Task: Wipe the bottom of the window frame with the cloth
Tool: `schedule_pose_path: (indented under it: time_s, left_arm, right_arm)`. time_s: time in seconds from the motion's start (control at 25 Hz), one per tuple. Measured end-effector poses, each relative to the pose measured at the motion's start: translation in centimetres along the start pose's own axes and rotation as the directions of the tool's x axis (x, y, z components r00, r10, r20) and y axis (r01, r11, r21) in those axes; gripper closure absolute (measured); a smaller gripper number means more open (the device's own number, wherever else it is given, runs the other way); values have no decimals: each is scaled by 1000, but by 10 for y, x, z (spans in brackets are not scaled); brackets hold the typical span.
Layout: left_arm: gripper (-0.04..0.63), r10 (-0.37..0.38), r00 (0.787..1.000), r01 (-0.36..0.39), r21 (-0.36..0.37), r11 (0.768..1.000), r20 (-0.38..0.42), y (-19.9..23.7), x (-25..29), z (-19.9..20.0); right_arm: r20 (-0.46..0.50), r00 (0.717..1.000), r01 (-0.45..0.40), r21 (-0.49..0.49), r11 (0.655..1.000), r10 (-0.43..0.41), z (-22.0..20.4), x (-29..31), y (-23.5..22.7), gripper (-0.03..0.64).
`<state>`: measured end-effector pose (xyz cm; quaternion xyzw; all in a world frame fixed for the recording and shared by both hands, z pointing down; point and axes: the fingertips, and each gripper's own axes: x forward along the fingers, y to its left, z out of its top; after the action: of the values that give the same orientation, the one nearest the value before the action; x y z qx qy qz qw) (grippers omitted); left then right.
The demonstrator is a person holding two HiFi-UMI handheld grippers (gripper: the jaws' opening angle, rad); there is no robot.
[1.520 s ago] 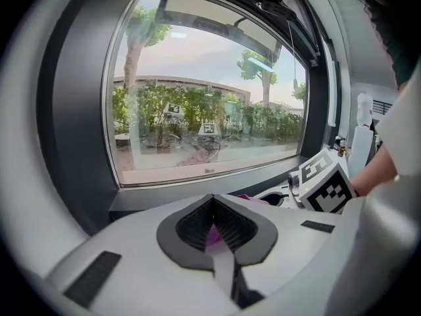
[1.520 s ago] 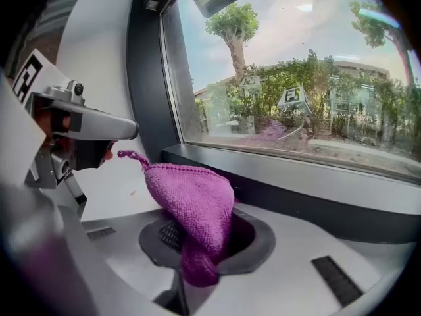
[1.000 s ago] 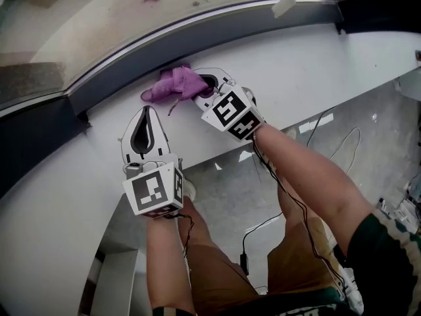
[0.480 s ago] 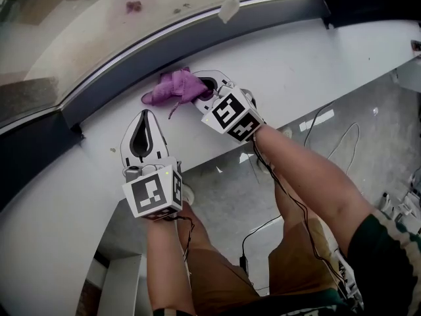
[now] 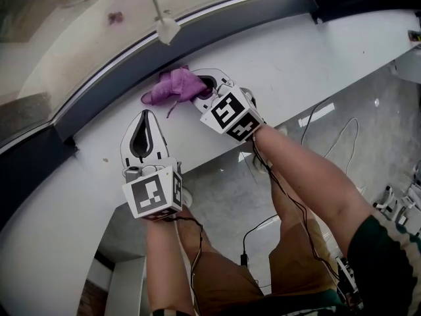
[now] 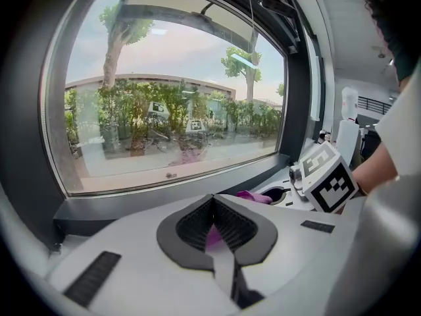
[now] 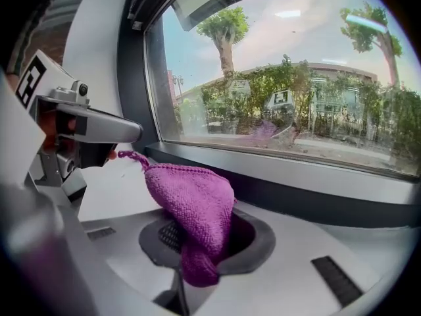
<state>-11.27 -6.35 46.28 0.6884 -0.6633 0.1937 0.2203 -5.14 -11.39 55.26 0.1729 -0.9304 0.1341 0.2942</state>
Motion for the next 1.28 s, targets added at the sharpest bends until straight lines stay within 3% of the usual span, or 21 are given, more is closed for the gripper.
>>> schedule_pose_path:
  time_s: [0.32, 0.48, 1.28]
  left_arm:
    - [586, -28, 1000, 28, 13, 1000, 4, -13, 9, 10]
    - [586, -25, 1000, 25, 51, 998, 6, -26, 22, 18]
    - [586, -71, 997, 71, 58, 996, -2, -108, 71, 28]
  right_arm:
    - [15, 1000, 28, -30, 999, -28, 10, -13, -10, 529]
    - [0, 999, 43, -33, 999, -43, 3, -22, -26, 529]
    - [-9, 994, 110, -4, 994, -110, -39, -80, -101, 529]
